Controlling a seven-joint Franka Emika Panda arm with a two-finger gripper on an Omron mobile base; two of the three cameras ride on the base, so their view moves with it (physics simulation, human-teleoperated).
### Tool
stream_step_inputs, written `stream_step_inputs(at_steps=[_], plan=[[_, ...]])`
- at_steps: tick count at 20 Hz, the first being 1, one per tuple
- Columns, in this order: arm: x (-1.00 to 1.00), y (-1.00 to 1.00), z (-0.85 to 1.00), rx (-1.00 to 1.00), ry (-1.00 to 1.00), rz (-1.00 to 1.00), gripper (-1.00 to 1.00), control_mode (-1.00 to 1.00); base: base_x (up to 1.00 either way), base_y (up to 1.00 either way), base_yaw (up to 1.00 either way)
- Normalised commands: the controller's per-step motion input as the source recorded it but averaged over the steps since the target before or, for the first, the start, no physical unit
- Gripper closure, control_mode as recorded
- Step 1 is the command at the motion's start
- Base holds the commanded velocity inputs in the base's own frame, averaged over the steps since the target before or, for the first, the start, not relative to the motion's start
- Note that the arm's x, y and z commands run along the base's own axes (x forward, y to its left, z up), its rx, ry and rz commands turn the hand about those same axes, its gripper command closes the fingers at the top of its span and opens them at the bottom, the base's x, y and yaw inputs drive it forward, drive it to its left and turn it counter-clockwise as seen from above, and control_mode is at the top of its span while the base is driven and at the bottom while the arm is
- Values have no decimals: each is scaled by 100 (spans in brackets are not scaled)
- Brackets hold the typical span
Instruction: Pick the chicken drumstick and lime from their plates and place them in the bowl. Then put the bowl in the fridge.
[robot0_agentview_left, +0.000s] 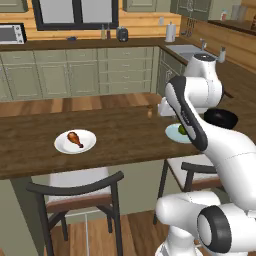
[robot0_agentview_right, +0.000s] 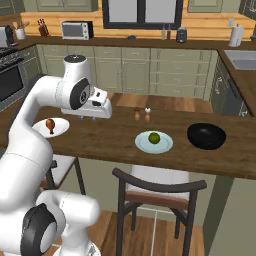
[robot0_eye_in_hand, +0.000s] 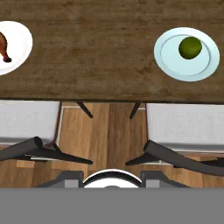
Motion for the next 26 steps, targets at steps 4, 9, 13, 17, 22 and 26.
stream_step_inputs(at_steps=[4, 9, 13, 17, 22, 26], plan=[[0, 5, 0, 0, -1, 0, -100, 100, 0, 23, 6], [0, 0, 0, 0, 0, 0, -100, 100, -2, 58, 27], [0, 0, 0, 0, 0, 0, -100, 100, 0, 79, 40], [0, 0, 0, 0, 0, 0, -100, 100, 24, 83, 21], [0, 0, 0, 0, 0, 0, -100, 100, 61, 48, -1], [0, 0, 0, 0, 0, 0, -100, 100, 81, -10, 0]])
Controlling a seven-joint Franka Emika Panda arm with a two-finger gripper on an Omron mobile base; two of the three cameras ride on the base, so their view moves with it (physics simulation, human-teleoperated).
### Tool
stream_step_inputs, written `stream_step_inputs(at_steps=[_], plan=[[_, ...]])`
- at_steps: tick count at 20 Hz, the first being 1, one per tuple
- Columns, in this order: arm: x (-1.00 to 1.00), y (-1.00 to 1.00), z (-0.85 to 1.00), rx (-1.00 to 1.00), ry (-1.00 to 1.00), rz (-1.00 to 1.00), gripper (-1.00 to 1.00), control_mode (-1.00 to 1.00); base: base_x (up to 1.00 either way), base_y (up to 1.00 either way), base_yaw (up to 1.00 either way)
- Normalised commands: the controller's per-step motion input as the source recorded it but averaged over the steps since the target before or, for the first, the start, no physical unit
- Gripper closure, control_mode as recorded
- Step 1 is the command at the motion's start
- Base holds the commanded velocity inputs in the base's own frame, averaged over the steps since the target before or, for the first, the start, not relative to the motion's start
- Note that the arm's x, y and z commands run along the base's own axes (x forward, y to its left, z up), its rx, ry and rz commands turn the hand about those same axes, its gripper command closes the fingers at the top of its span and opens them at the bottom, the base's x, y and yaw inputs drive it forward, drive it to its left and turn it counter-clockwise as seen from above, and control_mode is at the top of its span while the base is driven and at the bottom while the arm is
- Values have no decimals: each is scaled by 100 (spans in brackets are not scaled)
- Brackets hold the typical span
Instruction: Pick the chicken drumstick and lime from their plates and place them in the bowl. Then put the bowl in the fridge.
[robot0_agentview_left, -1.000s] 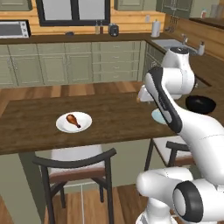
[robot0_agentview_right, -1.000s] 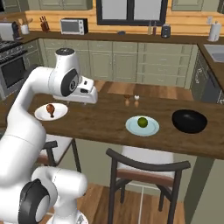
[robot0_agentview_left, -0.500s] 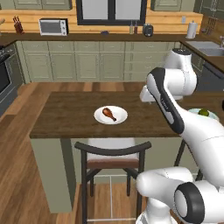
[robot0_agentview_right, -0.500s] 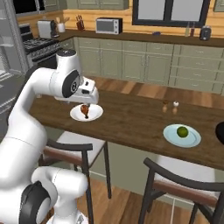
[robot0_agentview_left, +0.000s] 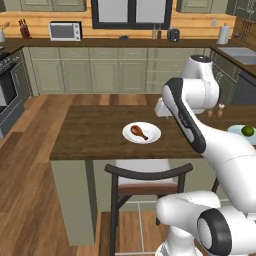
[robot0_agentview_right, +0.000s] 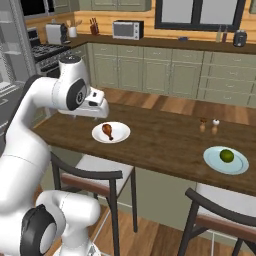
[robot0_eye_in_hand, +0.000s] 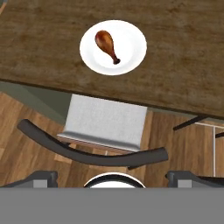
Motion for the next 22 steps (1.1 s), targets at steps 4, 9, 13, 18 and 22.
stream_step_inputs(at_steps=[4, 9, 13, 18, 22], plan=[[0, 0, 0, 0, 0, 0, -100, 100, 62, 4, 0], [83, 0, 0, -2, 10, 7, -100, -100, 0, 0, 0], [100, 16, -7, 1, 15, 4, -100, -100, 0, 0, 0], [100, 13, -59, -4, 43, 8, -100, -100, 0, 0, 0], [100, 0, -96, -15, 12, 13, -100, -100, 0, 0, 0]])
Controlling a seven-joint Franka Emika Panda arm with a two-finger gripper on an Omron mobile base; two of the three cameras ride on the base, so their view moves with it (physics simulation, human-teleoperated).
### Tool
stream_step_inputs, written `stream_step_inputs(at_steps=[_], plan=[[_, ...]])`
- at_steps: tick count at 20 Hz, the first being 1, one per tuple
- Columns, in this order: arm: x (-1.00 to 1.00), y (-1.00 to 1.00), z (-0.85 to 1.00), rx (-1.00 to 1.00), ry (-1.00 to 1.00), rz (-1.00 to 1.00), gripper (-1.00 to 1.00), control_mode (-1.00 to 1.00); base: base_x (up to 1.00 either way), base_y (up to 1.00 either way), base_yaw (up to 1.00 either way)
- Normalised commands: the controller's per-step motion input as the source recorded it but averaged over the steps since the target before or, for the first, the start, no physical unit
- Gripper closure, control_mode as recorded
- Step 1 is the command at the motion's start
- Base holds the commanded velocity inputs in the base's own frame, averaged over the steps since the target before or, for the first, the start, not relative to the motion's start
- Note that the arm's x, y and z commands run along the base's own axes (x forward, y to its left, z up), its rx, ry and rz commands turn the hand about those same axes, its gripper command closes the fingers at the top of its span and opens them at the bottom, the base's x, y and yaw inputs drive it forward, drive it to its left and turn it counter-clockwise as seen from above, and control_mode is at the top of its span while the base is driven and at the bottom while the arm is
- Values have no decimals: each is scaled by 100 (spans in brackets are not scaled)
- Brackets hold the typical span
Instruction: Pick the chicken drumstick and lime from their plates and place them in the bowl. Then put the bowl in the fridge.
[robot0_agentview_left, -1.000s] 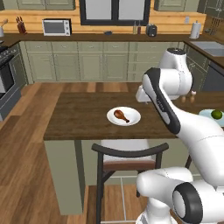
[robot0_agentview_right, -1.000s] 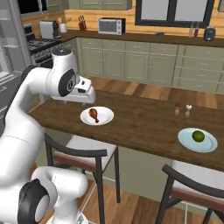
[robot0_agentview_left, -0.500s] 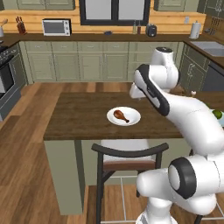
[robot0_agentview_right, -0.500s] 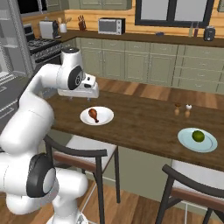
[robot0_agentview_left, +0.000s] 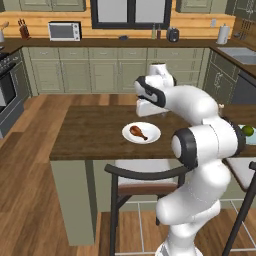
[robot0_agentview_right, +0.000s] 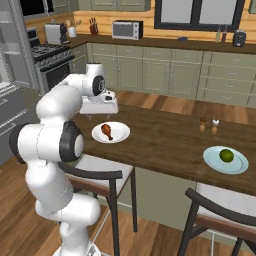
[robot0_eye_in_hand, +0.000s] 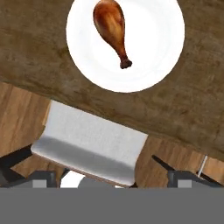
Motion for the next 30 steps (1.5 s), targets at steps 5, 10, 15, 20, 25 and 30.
stream_step_inputs(at_steps=[5, 10, 15, 20, 25, 30], plan=[[74, 0, -93, -4, -15, 11, -100, -100, 0, 0, 0], [51, 0, -52, 3, -8, 22, -100, -100, 0, 0, 0], [31, 5, -31, -1, 1, 12, -100, -100, 0, 0, 0], [38, 6, -40, 0, 0, 4, -100, -100, 0, 0, 0], [49, 24, -50, 0, 0, 0, -100, -100, 0, 0, 0], [31, -2, -29, 0, 2, 0, -100, -100, 0, 0, 0]])
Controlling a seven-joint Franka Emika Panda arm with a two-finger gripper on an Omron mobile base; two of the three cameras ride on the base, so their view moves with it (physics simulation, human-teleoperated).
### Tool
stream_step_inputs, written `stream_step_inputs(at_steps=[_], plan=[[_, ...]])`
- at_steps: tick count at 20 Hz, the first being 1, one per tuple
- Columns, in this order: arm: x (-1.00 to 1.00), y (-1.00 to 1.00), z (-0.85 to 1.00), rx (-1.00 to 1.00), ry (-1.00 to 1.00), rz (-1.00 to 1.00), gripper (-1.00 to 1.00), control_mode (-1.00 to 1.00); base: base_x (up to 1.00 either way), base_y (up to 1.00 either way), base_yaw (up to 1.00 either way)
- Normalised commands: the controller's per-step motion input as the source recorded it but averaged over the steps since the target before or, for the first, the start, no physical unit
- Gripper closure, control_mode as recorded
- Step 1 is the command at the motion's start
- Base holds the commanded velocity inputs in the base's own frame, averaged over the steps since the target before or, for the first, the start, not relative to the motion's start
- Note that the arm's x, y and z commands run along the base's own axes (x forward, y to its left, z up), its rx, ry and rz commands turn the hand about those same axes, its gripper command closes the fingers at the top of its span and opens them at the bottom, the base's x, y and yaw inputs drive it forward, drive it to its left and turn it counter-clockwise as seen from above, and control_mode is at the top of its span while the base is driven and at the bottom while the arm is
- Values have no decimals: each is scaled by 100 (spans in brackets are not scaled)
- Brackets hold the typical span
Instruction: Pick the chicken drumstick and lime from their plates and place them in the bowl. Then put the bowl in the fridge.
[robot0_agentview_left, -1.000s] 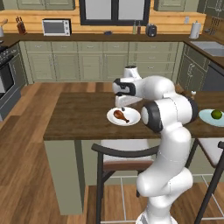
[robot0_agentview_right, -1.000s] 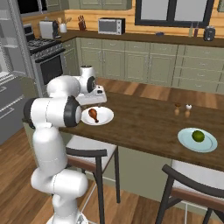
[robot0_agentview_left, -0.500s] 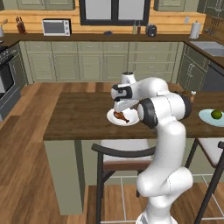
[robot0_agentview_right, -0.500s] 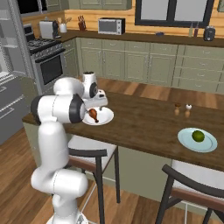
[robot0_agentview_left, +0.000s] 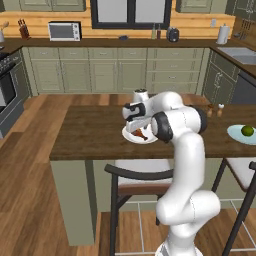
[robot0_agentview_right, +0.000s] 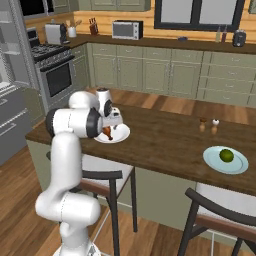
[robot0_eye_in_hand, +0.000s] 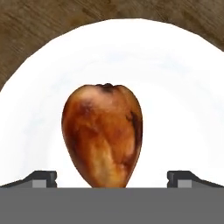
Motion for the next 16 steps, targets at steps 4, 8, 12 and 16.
stream_step_inputs(at_steps=[4, 8, 12, 16], plan=[[0, -1, -29, 0, 12, 0, -100, -100, 0, 0, 0], [0, 0, -29, 1, 18, 0, -100, -100, 0, 0, 0], [0, 0, -28, 0, 8, 0, 100, -100, 0, 0, 0], [0, 0, -2, 0, 0, 0, 100, -100, 0, 0, 0]])
